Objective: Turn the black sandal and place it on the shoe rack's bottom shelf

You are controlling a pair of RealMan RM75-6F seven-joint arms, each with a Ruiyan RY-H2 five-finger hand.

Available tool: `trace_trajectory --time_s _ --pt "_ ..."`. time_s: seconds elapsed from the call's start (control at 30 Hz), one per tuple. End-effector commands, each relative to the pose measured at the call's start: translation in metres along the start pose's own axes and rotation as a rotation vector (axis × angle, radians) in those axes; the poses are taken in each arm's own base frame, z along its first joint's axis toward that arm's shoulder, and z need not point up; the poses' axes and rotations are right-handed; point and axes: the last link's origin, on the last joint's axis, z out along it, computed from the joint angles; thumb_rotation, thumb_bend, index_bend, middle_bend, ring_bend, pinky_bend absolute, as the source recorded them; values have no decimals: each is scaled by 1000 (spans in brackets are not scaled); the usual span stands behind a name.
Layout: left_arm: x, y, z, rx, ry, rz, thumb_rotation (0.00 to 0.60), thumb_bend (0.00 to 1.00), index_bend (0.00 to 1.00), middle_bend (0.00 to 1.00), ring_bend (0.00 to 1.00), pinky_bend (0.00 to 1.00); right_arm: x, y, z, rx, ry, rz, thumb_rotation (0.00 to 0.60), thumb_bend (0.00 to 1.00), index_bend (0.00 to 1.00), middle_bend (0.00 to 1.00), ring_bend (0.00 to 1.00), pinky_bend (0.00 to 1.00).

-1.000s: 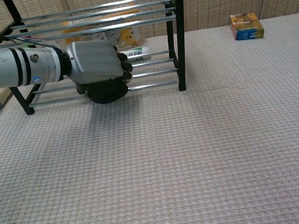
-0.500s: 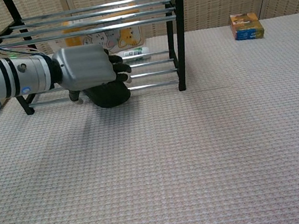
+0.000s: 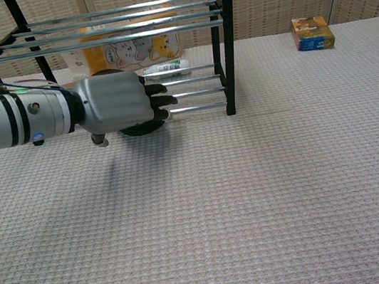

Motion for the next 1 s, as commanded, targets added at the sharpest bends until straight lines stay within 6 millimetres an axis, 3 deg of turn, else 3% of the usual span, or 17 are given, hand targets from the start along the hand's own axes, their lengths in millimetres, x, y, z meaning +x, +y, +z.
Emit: trace_trajectory --time_s 0.03,0.57,1.0 --pt "-1 2 -1 -2 -8 1 600 117 170 54 81 327 -1 0 0 -1 -2 1 600 188 0 203 26 0" --pt "-23 -12 -9 51 -84 -4 600 118 206 54 81 327 0 0 0 -1 6 3 600 188 0 203 26 0" --pt "-15 -12 -31 99 -68 -87 600 117 192 54 81 327 3 1 -3 -4 20 6 600 188 0 203 26 0"
